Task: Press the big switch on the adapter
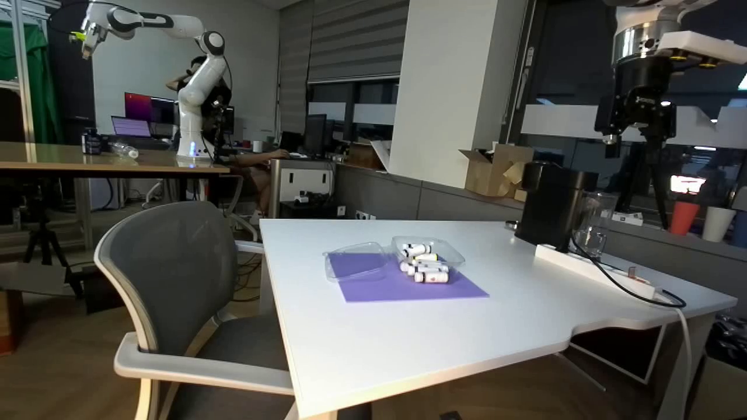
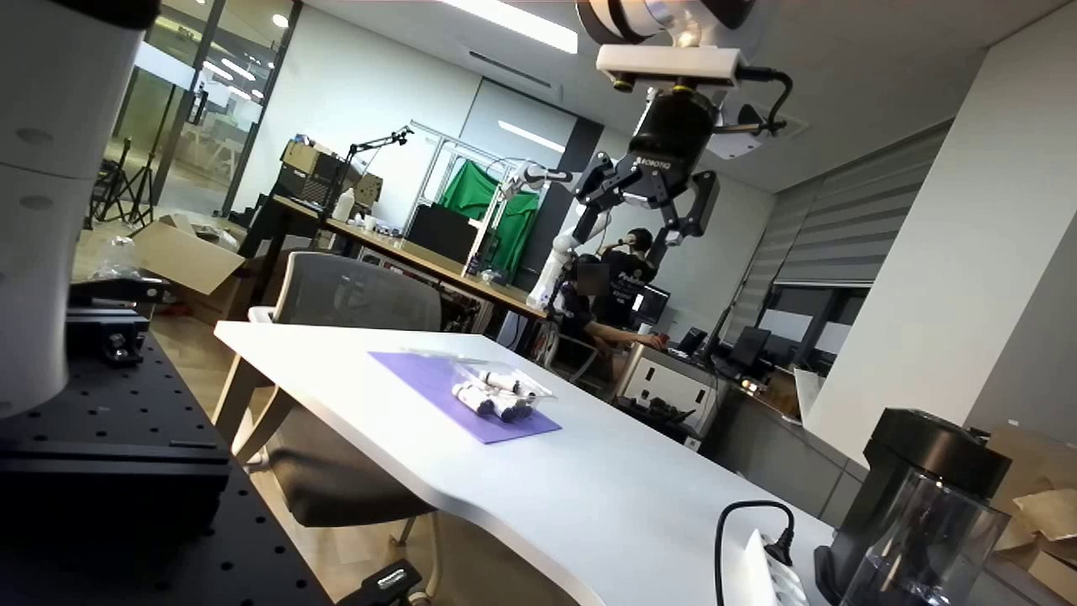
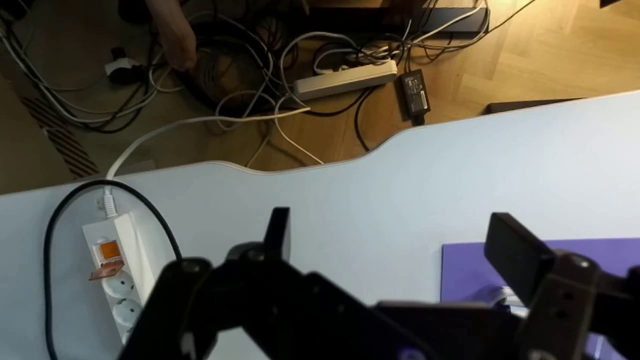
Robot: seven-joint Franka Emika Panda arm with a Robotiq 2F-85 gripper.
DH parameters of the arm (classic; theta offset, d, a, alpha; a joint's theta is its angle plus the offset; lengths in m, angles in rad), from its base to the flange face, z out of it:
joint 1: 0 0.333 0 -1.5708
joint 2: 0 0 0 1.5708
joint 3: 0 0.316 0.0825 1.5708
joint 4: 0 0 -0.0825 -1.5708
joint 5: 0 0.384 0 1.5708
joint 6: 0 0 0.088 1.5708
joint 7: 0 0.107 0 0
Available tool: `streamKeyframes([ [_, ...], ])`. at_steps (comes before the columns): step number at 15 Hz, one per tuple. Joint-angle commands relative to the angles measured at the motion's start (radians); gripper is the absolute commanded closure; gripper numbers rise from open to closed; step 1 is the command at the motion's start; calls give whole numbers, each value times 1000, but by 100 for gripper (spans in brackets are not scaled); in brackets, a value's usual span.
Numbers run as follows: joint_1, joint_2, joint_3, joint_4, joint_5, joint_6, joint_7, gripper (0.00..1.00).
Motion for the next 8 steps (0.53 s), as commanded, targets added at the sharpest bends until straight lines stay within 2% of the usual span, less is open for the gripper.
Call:
streamKeyframes([
  [1, -15, 60, -13, 25, -34, 99, -127, 0],
  [4, -44, 159, -40, 71, -47, 224, -248, 0],
  [7, -90, 294, -59, 151, -19, 324, -299, 0],
  [8, -108, 337, -60, 183, -8, 344, -313, 25],
])
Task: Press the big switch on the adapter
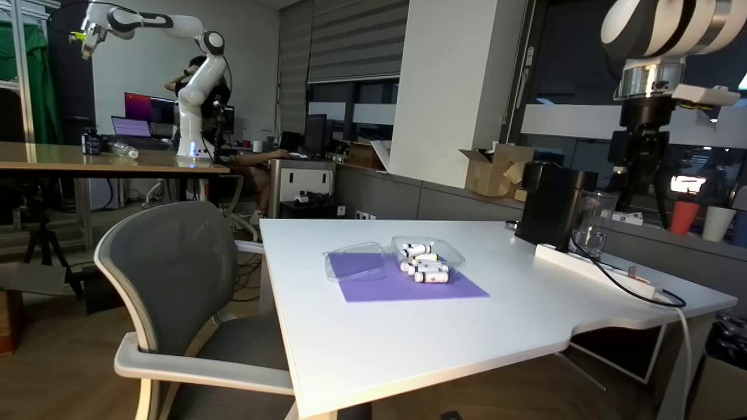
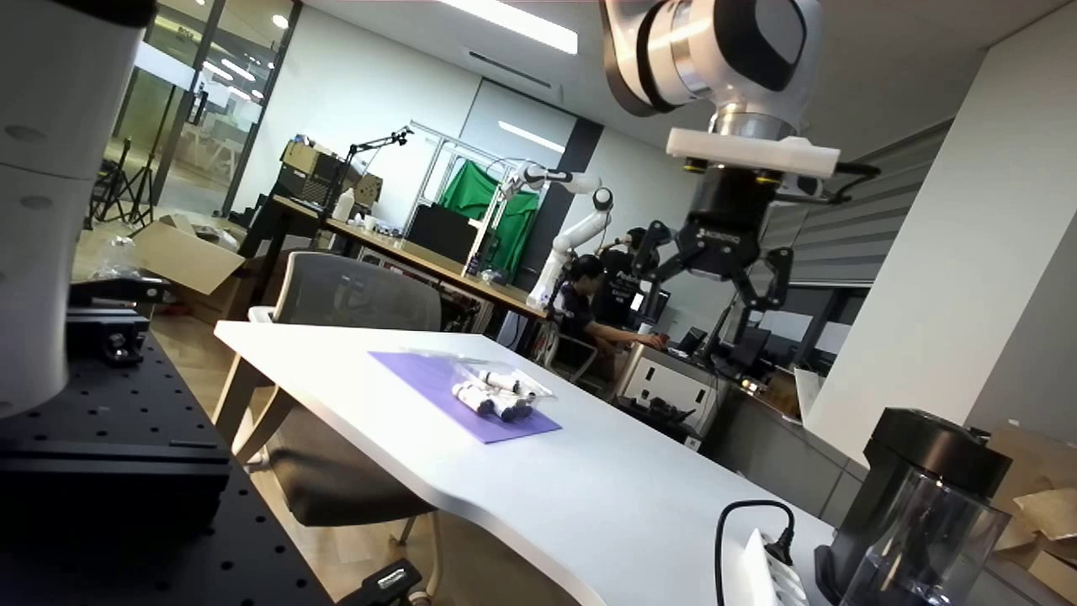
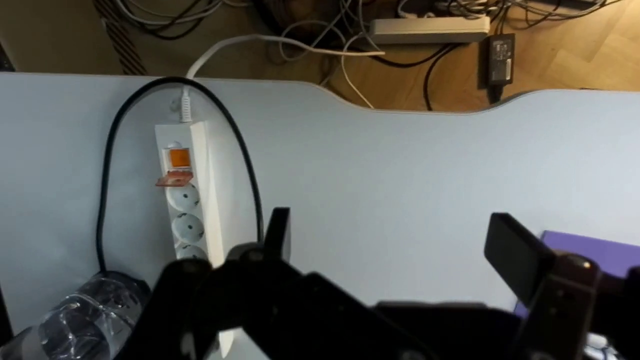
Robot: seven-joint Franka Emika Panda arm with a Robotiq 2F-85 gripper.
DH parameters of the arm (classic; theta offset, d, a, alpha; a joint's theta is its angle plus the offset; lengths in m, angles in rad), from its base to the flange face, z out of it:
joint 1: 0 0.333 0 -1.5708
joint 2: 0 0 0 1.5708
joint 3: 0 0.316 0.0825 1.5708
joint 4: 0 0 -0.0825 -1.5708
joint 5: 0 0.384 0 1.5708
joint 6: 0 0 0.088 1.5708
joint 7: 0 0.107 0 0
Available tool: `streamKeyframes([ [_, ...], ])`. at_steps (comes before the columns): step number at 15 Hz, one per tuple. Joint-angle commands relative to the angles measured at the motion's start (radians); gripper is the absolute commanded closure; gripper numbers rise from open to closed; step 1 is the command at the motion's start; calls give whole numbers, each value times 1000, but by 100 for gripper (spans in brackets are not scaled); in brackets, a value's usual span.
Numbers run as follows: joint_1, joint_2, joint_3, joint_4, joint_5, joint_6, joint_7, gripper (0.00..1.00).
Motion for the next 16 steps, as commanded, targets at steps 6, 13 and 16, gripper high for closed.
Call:
streamKeyframes([
  [6, -146, 395, 26, 385, 88, 3, -41, 61],
  [13, -203, 508, 49, 516, 54, -17, -30, 85],
  [16, -215, 557, 49, 585, 44, -51, -21, 99],
])
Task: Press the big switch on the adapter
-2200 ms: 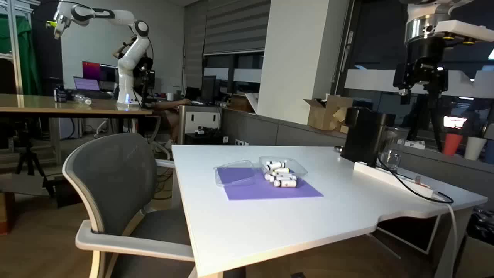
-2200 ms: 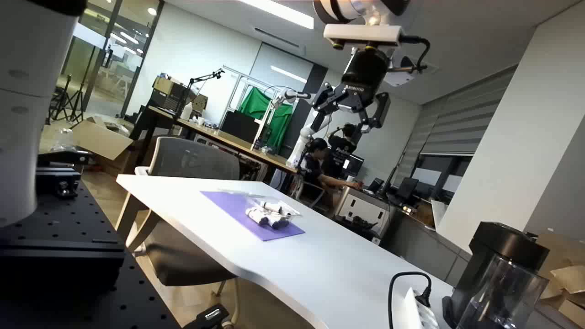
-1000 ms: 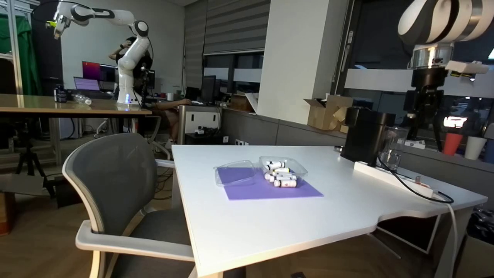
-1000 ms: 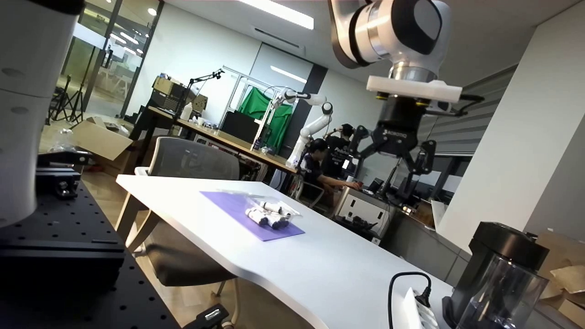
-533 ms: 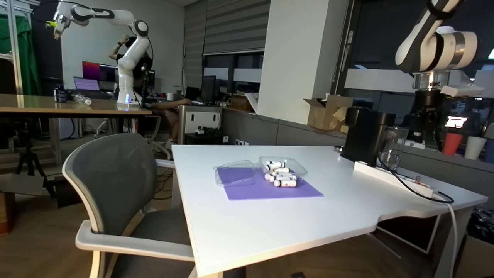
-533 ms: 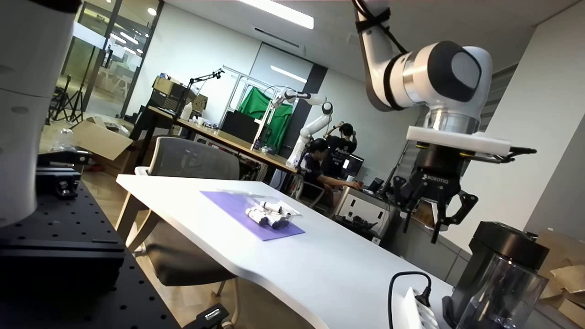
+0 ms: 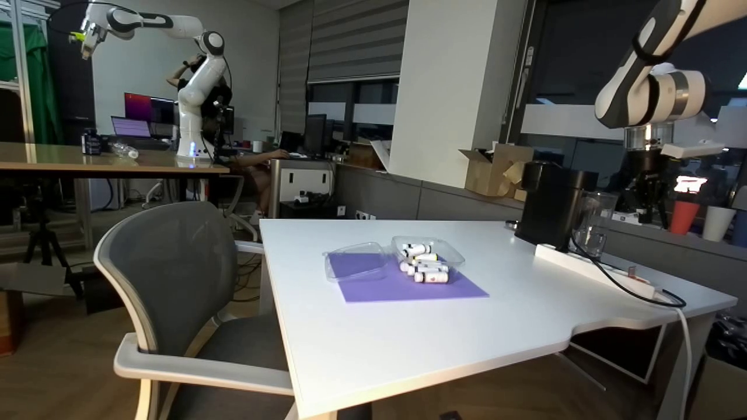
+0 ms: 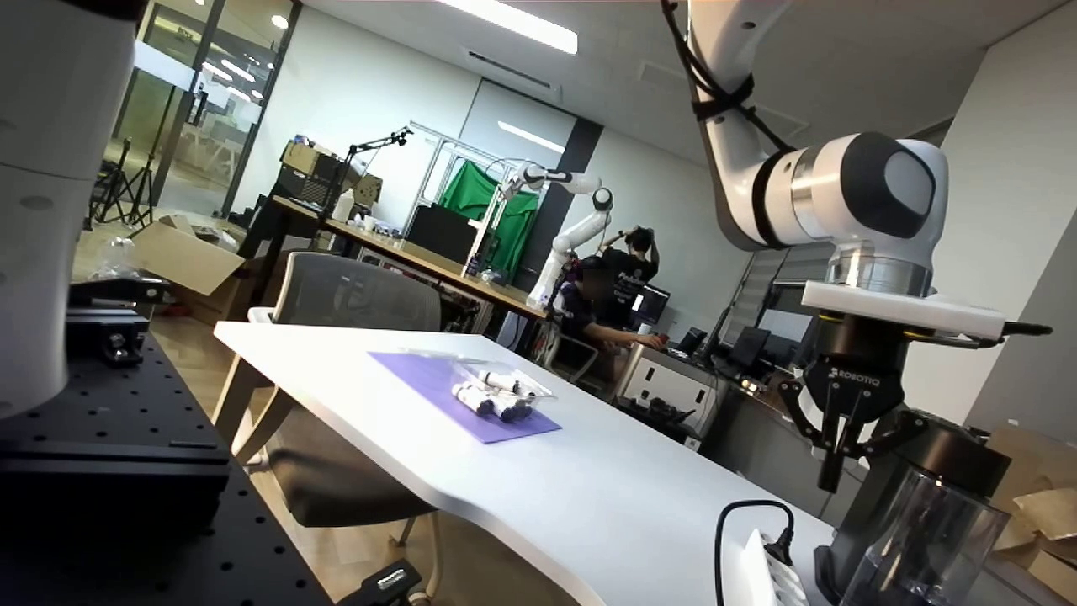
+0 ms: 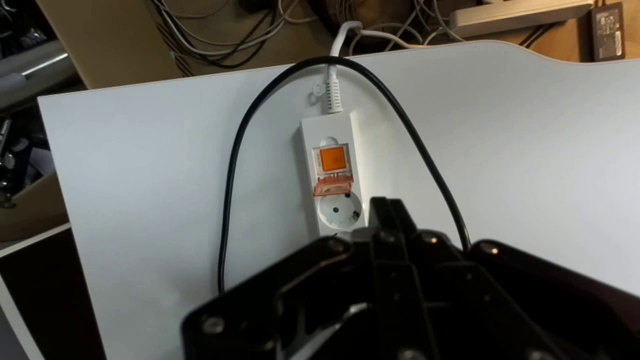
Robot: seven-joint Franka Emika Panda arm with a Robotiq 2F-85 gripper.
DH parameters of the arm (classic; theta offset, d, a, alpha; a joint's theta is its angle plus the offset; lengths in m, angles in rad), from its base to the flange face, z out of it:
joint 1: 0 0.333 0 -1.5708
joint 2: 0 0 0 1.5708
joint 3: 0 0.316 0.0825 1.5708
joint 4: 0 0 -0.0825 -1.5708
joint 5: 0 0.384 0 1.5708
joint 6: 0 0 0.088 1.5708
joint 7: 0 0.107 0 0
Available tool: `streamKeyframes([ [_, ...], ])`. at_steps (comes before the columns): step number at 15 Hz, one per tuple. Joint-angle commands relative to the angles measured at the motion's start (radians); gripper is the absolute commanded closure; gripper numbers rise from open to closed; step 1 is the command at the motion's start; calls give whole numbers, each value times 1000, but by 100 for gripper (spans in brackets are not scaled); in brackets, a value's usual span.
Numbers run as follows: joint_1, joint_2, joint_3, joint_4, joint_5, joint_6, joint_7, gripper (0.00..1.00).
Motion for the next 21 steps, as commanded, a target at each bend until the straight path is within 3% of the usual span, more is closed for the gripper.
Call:
streamKeyframes([
  [1, -22, 4, 26, 11, -19, -6, 11, 99],
  [6, -22, 5, 26, 18, -19, -13, 11, 99],
  [12, -65, 63, 58, -31, -2, 197, -2, 100],
  [21, -149, 160, 86, -42, -4, 340, -54, 100],
])
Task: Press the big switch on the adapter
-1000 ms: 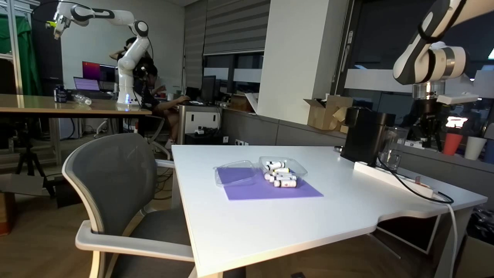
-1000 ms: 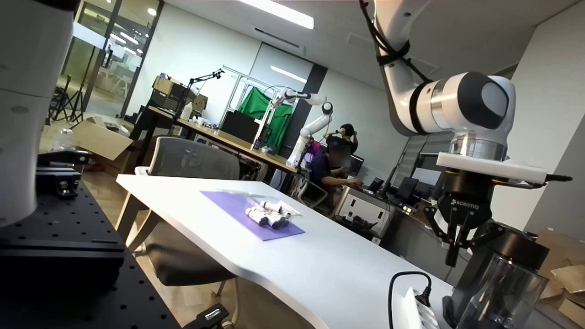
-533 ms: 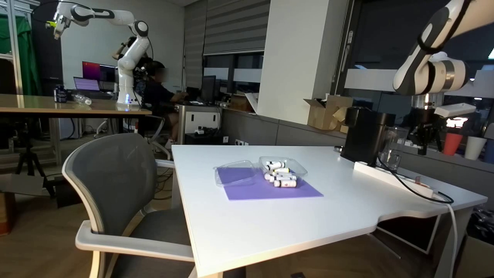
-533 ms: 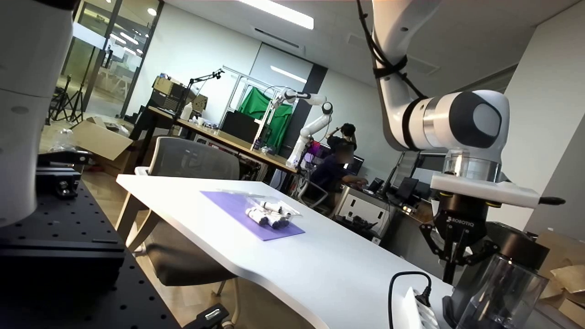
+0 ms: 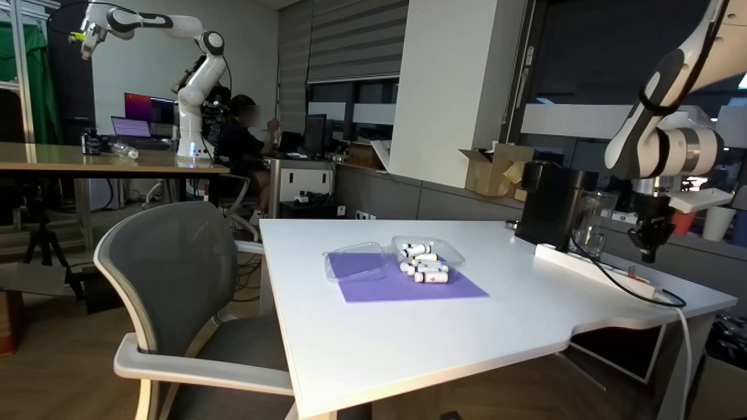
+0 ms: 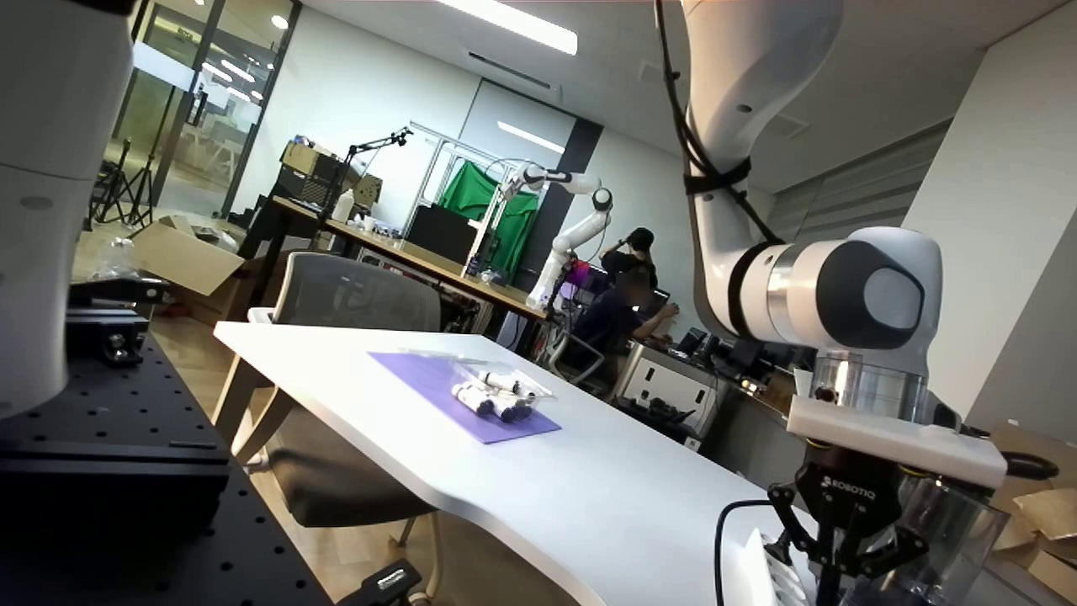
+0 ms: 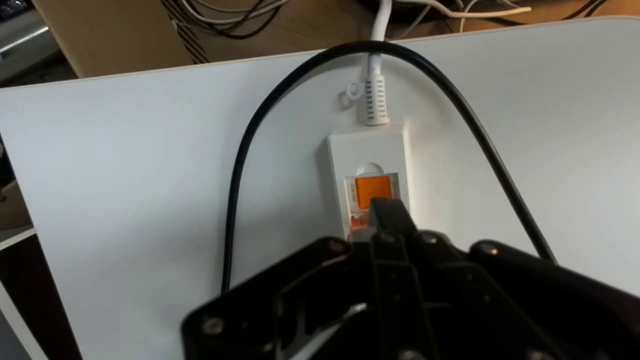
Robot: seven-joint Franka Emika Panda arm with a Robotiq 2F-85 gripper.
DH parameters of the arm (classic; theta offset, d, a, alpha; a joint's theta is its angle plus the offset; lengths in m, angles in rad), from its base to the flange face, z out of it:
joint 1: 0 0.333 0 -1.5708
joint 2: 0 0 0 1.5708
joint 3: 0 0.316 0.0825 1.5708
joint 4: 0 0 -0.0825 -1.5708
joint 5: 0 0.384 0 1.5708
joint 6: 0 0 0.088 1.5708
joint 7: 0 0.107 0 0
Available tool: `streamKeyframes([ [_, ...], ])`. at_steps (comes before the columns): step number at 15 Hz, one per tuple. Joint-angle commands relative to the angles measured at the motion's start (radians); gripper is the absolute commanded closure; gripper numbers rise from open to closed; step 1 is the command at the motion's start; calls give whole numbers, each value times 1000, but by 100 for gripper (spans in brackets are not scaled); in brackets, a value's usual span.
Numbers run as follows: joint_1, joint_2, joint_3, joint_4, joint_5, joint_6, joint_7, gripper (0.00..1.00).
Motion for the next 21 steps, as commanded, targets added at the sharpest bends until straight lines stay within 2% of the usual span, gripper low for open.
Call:
streamKeyframes([
  [1, -53, 11, 42, -3, 5, 57, -48, 100],
  [6, -127, 36, 121, 16, 3, 73, -185, 100],
  [10, -121, 45, 106, 19, -27, 68, -257, 100],
  [16, -132, 59, 117, 23, -12, 95, -348, 100],
  [21, -125, 81, 111, 41, 4, 79, -340, 100],
])
